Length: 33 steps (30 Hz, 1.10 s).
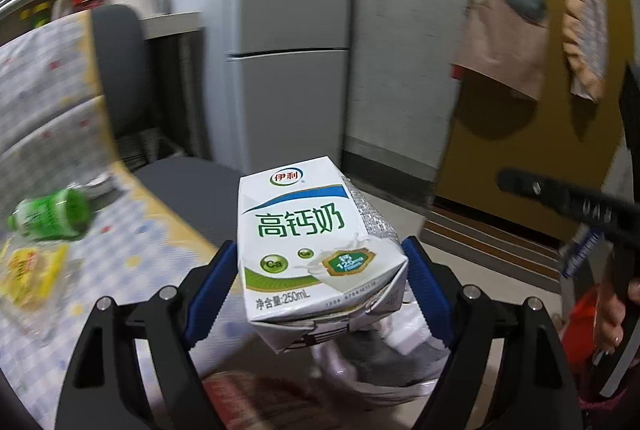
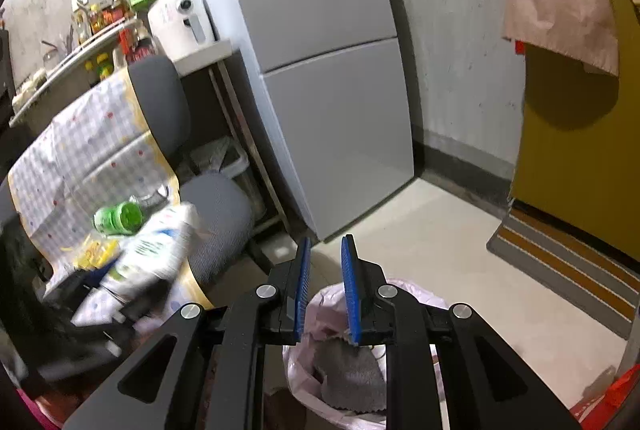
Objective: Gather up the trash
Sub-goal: 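Open the left gripper to drop the milk carton into the bin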
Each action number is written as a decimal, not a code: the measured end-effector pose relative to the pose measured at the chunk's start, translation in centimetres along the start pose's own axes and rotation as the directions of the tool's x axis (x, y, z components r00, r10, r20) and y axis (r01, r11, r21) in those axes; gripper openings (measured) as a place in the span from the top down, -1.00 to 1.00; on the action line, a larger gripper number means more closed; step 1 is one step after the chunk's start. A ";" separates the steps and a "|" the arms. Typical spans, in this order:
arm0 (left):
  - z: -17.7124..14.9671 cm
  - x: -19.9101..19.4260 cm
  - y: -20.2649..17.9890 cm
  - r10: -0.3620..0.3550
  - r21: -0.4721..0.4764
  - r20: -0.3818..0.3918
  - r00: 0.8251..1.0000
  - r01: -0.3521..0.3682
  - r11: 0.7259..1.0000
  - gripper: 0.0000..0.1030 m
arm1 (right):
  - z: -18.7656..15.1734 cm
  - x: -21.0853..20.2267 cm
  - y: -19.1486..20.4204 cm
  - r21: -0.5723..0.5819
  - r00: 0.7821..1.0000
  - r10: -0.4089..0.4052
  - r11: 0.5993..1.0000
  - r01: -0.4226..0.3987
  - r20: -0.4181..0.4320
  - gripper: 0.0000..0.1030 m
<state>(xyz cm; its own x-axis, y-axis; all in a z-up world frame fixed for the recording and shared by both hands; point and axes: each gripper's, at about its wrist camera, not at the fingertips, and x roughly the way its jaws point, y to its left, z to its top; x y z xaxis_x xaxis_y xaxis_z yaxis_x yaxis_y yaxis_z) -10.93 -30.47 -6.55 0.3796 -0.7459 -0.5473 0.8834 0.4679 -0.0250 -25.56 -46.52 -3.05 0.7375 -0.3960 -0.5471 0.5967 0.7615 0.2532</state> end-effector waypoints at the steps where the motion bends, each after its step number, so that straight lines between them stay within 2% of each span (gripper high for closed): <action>1: 0.1 0.4 -0.7 -0.020 0.014 -0.002 1.000 0.020 1.000 -0.56 | 0.1 -0.3 -0.1 -0.001 1.000 -0.005 1.000 0.005 0.009 0.63; 9: 1.1 3.4 -4.4 -0.096 0.075 -0.037 0.995 0.099 0.992 -0.59 | 0.8 -1.4 -2.9 0.049 0.998 -0.035 0.998 0.033 0.054 0.62; 10: 1.2 3.9 -4.7 -0.098 0.080 -0.046 0.994 0.101 0.992 -0.66 | 0.8 -1.4 -3.2 0.055 0.998 -0.038 0.998 0.035 0.055 0.62; 11: 1.2 4.2 -5.0 -0.087 0.086 -0.045 0.995 0.091 0.992 -0.89 | 0.8 -1.3 -3.6 0.061 0.998 -0.040 0.997 0.037 0.053 0.62; 12: 1.2 4.3 -4.9 -0.076 0.090 -0.039 0.996 0.080 0.993 -0.87 | 0.8 -1.2 -3.8 0.067 0.998 -0.043 0.997 0.039 0.051 0.62; 15: 0.7 4.6 -4.4 -0.038 0.088 -0.058 0.998 0.043 0.995 -0.87 | 0.6 -0.9 -4.3 0.076 0.998 -0.044 0.996 0.041 0.041 0.62; 20: 0.1 2.8 -1.1 0.043 0.054 -0.064 0.997 -0.040 0.998 -0.87 | 0.5 -0.6 -3.4 0.066 0.999 -0.027 0.998 0.024 0.035 0.62; 23: -0.2 0.9 1.8 0.091 -0.012 -0.059 0.994 -0.092 0.996 -0.87 | 0.6 -0.2 -1.9 0.047 1.000 0.004 0.999 -0.006 0.024 0.62; 28: -1.0 -2.5 6.0 0.206 -0.072 -0.055 0.977 -0.209 0.975 -0.87 | 0.8 0.6 2.1 -0.010 0.997 0.080 0.997 -0.080 0.001 0.62; 33: -2.3 -5.9 9.5 0.325 -0.103 -0.056 0.944 -0.330 0.938 -0.87 | 0.8 2.0 7.1 -0.068 0.983 0.177 0.981 -0.180 -0.049 0.62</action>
<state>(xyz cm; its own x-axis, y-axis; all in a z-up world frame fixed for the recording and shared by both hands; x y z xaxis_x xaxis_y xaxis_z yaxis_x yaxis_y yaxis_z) -5.36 -20.55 -5.49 0.6304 -0.5251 -0.5718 0.6755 0.7340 0.0707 -19.62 -42.33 -1.71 0.8149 -0.2290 -0.5324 0.4310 0.8537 0.2924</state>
